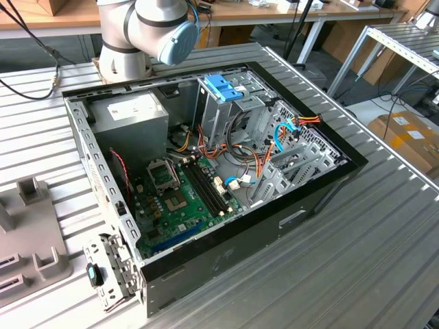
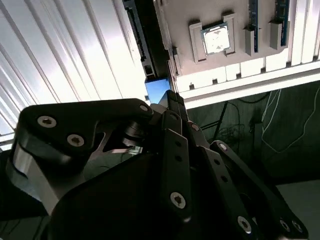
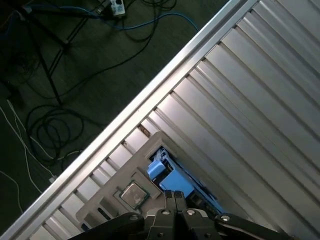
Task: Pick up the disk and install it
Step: 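Pick up the disk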
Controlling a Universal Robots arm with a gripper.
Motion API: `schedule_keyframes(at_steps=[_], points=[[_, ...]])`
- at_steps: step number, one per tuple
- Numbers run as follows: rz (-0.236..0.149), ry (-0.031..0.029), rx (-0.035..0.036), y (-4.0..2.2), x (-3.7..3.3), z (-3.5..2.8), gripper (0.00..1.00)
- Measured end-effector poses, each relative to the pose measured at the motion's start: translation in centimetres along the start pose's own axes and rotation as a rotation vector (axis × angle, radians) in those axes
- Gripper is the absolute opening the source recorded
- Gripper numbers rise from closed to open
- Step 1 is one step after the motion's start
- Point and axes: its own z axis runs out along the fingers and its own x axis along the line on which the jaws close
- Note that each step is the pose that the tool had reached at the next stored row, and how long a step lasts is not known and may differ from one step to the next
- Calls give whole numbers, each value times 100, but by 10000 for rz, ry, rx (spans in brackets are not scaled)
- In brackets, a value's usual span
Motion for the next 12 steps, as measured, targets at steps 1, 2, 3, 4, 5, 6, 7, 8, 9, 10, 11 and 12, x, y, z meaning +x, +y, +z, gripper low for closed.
schedule_keyframes(at_steps=[1,2,3,4,5,6,7,8,9,10,11,12], points=[[-195,2,1,0,0,0,11],[-434,4,3,0,0,1,11],[-619,5,4,0,0,1,11],[-825,7,6,0,0,1,11],[-1030,8,7,0,0,1,11],[-1339,11,9,0,0,2,11],[-1494,13,10,0,0,2,11],[-1688,14,11,0,0,2,11],[-1913,16,13,0,0,2,11],[-2006,17,14,0,0,2,11],[-2015,17,13,0,0,2,11],[-2018,18,13,0,0,2,11]])
